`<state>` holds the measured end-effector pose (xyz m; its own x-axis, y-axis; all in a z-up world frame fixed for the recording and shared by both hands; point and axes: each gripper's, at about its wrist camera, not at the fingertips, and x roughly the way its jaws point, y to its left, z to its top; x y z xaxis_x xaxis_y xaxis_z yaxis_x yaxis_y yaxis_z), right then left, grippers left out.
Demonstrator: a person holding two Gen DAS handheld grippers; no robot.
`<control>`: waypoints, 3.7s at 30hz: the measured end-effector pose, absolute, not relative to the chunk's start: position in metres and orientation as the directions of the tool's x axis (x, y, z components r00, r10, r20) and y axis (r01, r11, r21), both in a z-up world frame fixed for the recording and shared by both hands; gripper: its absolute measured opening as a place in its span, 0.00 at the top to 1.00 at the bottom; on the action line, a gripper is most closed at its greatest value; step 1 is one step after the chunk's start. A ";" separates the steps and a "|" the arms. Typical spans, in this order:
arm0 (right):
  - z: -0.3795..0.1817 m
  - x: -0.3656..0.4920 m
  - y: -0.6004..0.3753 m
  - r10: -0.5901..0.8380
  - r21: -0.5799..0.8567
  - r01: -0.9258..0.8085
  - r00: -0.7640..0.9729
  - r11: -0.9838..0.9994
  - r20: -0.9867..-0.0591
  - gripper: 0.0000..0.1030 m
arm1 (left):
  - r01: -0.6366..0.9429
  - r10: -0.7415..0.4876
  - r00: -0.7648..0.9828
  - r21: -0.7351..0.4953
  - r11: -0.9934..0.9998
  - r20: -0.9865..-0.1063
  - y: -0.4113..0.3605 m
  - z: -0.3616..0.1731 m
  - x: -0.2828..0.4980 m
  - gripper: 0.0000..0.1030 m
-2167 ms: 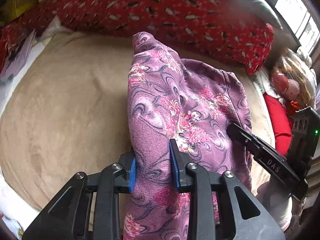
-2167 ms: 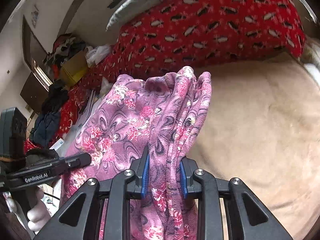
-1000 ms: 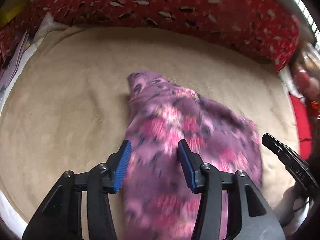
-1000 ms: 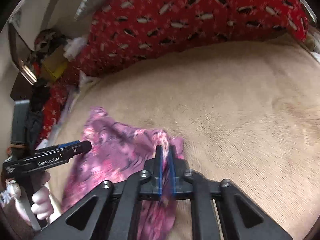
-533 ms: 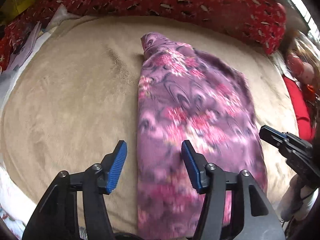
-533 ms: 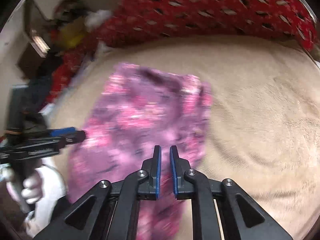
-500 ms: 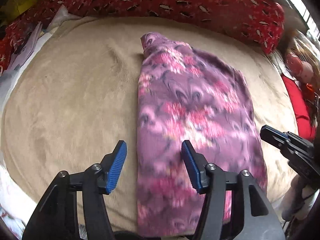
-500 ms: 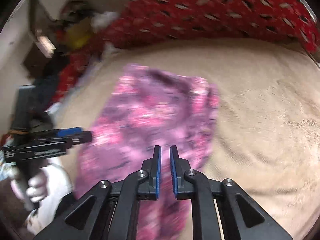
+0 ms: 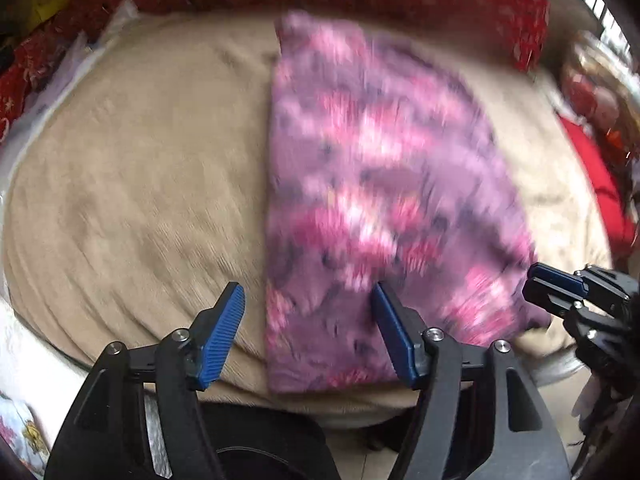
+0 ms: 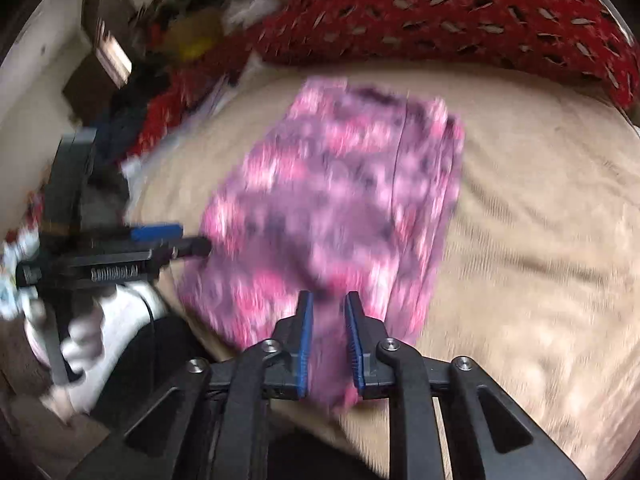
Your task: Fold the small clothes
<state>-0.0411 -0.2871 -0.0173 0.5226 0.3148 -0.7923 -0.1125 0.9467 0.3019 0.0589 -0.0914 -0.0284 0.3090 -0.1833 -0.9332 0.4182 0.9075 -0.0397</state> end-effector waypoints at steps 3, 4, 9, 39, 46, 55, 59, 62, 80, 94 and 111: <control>-0.046 -0.041 -0.284 0.215 0.188 -0.106 0.477 0.977 -0.852 0.89 | 0.386 -0.186 0.264 -0.073 0.919 -0.947 -0.086 -0.041 0.059 0.35; -0.045 -0.044 -0.288 0.223 0.205 -0.090 0.486 0.975 -0.845 0.89 | 0.382 -0.194 0.262 -0.084 0.921 -0.945 -0.084 -0.039 0.059 0.35; -0.021 -0.051 -0.299 0.247 0.269 -0.030 0.499 0.963 -0.831 0.73 | 0.386 -0.197 0.325 -0.061 0.920 -0.925 -0.081 -0.023 0.046 0.35; -0.028 -0.003 -0.355 0.301 0.510 0.164 0.644 0.844 -0.704 0.58 | 0.410 -0.209 0.336 -0.057 0.910 -0.918 -0.108 -0.021 0.084 0.35; -0.048 0.004 -0.344 0.264 0.434 0.221 0.535 0.873 -0.803 0.39 | 0.373 -0.226 0.315 -0.099 0.923 -0.922 -0.094 -0.020 0.082 0.34; -0.005 -0.050 -0.295 -0.037 0.085 0.229 0.482 0.970 -0.875 0.17 | 0.337 -0.146 0.456 0.019 0.941 -0.878 -0.063 -0.011 0.019 0.34; 0.015 -0.088 -0.279 -0.102 0.048 0.240 0.574 0.970 -0.812 0.13 | 0.347 -0.124 0.524 0.078 0.934 -0.842 -0.061 -0.002 -0.010 0.34; 0.032 -0.105 -0.275 -0.132 0.037 0.251 0.624 0.967 -0.770 0.12 | 0.355 -0.131 0.563 0.095 0.930 -0.816 -0.060 0.010 -0.028 0.34; 0.074 -0.152 -0.259 -0.190 0.047 0.290 0.733 0.956 -0.653 0.06 | 0.345 -0.194 0.644 0.055 0.937 -0.740 -0.051 0.054 -0.075 0.34; 0.075 -0.159 -0.255 -0.188 0.055 0.295 0.730 0.954 -0.657 0.06 | 0.381 -0.227 0.625 0.038 0.924 -0.747 -0.058 0.047 -0.092 0.34; 0.074 -0.163 -0.259 -0.185 0.063 0.301 0.725 0.952 -0.663 0.06 | 0.437 -0.275 0.618 0.032 0.899 -0.737 -0.069 0.054 -0.100 0.34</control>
